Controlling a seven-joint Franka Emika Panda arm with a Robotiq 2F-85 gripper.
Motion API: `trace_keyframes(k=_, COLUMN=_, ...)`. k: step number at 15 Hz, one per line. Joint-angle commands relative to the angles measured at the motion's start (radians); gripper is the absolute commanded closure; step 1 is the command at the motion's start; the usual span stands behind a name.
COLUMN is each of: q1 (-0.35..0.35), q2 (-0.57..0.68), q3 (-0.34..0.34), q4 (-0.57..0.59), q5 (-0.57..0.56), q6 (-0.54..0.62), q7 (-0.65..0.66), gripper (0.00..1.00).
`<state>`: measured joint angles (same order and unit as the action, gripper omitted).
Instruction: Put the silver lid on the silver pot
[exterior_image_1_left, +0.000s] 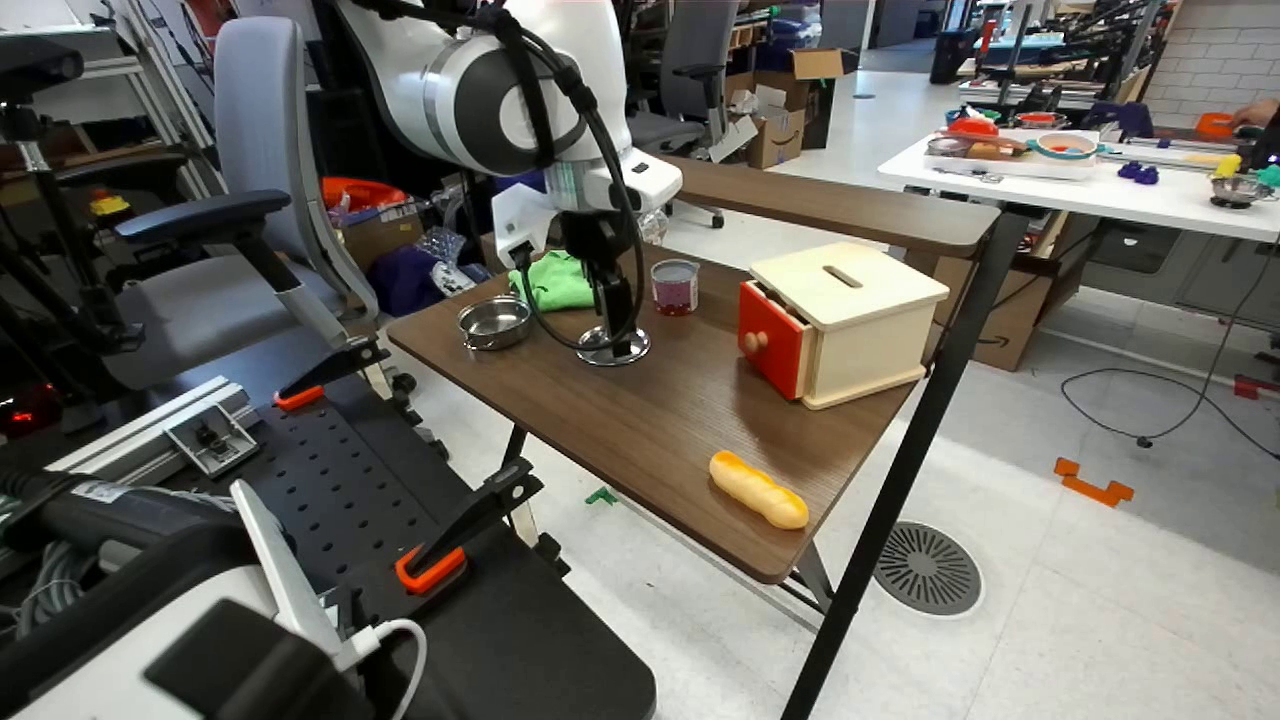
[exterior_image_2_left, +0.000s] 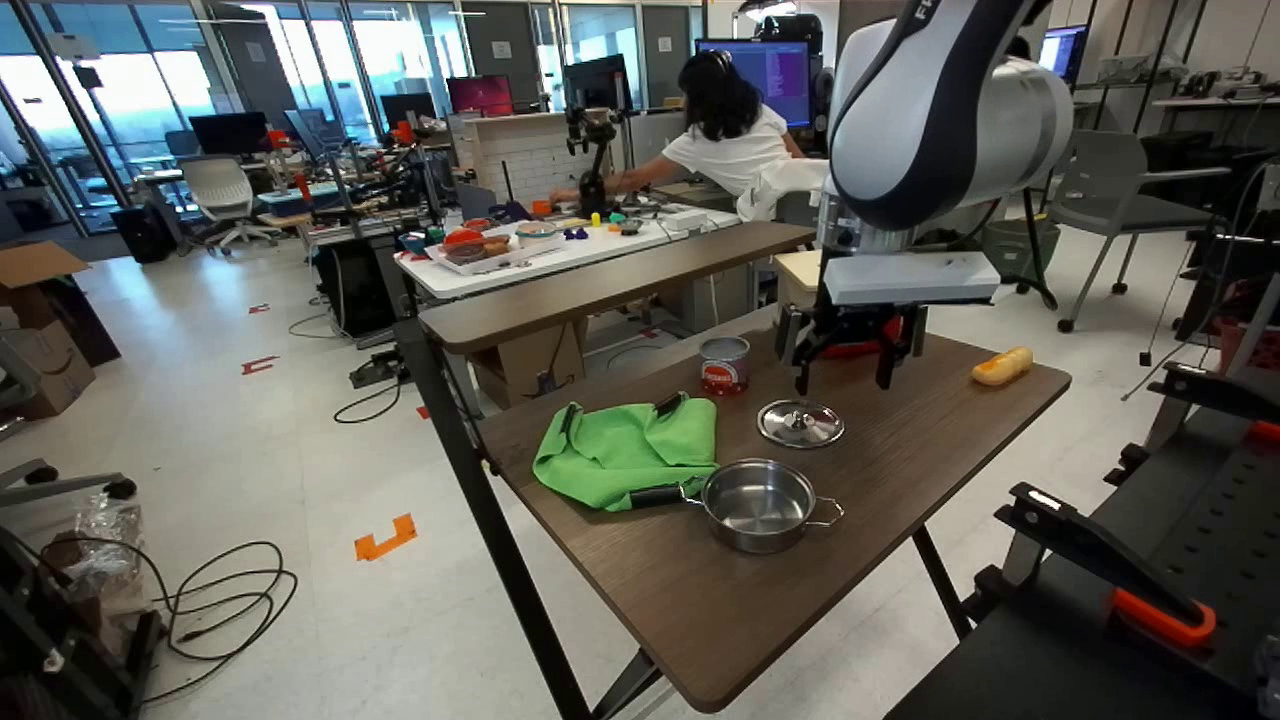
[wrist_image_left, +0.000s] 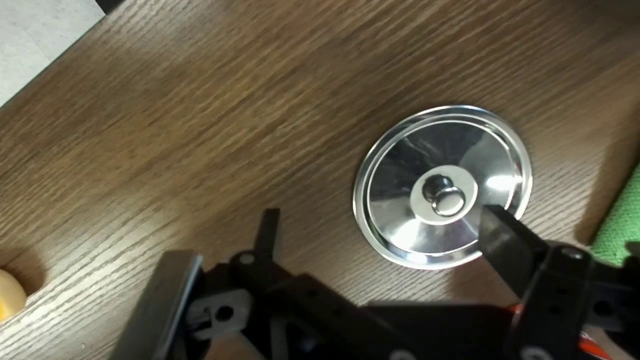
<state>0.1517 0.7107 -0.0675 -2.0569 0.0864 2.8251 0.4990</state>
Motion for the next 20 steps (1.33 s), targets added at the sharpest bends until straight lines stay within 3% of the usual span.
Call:
trace_keyframes(k=1, q1=0.012, q2=0.062, q3=0.006, q4=0.067, q5=0.037, q6=-0.017, q7=-0.02, gripper=0.0)
trace_keyframes(k=10, q1=0.039, q2=0.131, q3=-0.002, q4=0.159, q5=0.039, q6=-0.018, q7=-0.006, gripper=0.0)
trace_keyframes(k=11, q1=0.045, q2=0.136, q3=-0.009, q4=0.164, q5=0.035, q6=-0.014, q7=-0.003, gripper=0.25)
trace_keyframes(k=12, q1=0.051, q2=0.138, q3=-0.015, q4=0.166, q5=0.029, q6=-0.011, q7=-0.004, gripper=0.26)
trace_keyframes(k=20, q1=0.049, q2=0.151, q3=-0.014, q4=0.184, q5=0.032, q6=-0.018, q7=-0.01, gripper=0.88)
